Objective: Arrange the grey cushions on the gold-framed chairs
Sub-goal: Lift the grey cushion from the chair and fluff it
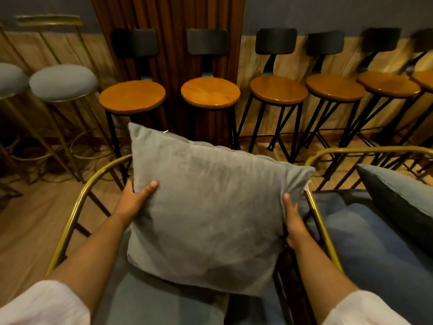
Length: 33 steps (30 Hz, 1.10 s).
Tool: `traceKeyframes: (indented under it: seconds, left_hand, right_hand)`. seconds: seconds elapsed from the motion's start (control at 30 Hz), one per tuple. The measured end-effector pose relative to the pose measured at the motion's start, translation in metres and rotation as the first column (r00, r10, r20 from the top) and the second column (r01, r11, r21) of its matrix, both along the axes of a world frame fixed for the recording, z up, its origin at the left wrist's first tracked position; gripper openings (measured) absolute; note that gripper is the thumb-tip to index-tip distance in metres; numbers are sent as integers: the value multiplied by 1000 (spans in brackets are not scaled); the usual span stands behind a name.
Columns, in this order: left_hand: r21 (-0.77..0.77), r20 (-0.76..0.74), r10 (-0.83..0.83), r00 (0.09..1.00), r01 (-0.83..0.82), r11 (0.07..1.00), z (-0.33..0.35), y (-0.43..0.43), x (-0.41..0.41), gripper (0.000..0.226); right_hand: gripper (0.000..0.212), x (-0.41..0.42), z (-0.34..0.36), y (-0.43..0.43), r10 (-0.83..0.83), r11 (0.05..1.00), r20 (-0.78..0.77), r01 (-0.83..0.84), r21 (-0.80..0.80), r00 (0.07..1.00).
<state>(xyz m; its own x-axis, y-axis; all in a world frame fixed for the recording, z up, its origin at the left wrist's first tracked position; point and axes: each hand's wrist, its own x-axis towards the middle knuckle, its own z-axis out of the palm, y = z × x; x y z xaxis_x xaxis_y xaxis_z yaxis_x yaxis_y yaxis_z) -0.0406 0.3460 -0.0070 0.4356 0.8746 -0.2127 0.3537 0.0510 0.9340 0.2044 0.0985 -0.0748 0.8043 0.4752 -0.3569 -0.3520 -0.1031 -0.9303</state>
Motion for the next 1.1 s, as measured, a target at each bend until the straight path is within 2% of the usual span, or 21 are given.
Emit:
traceKeyframes:
  seconds: [0.07,0.1,0.2,0.3,0.4,0.53,0.7,0.8,0.9,1.1]
  left_hand:
    - [-65,-16,-66,998,65,996,-19,-9,0,144]
    - [-95,-25,-101,995,98,991,-23,-18,3,143]
    - [-28,-36,-54,998,53,998,-28,-32,18,95]
    - [76,-39,-59,998,61,995,-11,-36,31,95]
    - [136,-24,-38,999,41,990,33,-43,47,83]
    - [138,9,-90,996,88,987,102,-64,75,95]
    - [103,31,-190,981,186,977,153,-113,130,101]
    - [134,-20,-301,953,301,944,161,-154,170,98]
    - [174,-79,-418,905,426,888,159,-194,209,92]
    - [150,-85,-513,854,520,841,153,-260,303,102]
  right_hand:
    - [133,-14,-18,-16,42,998,21,-43,40,999]
    - [137,-19,-27,-23,49,997,21,-50,51,999]
    - [137,-25,-37,-35,39,999,50,-41,33,998]
    - [126,-19,-17,-39,-30,1000,102,29,10,994]
    - [133,-7,21,-46,-79,997,188,77,20,979]
    - [132,3,95,-83,-82,996,278,68,57,957]
    - [116,33,150,-156,-119,993,412,116,33,903]
    - [123,58,166,-204,-146,980,456,190,-51,878]
    - [118,95,175,-251,-151,960,495,246,-132,856]
    - [101,209,211,-324,-61,948,467,197,-248,882]
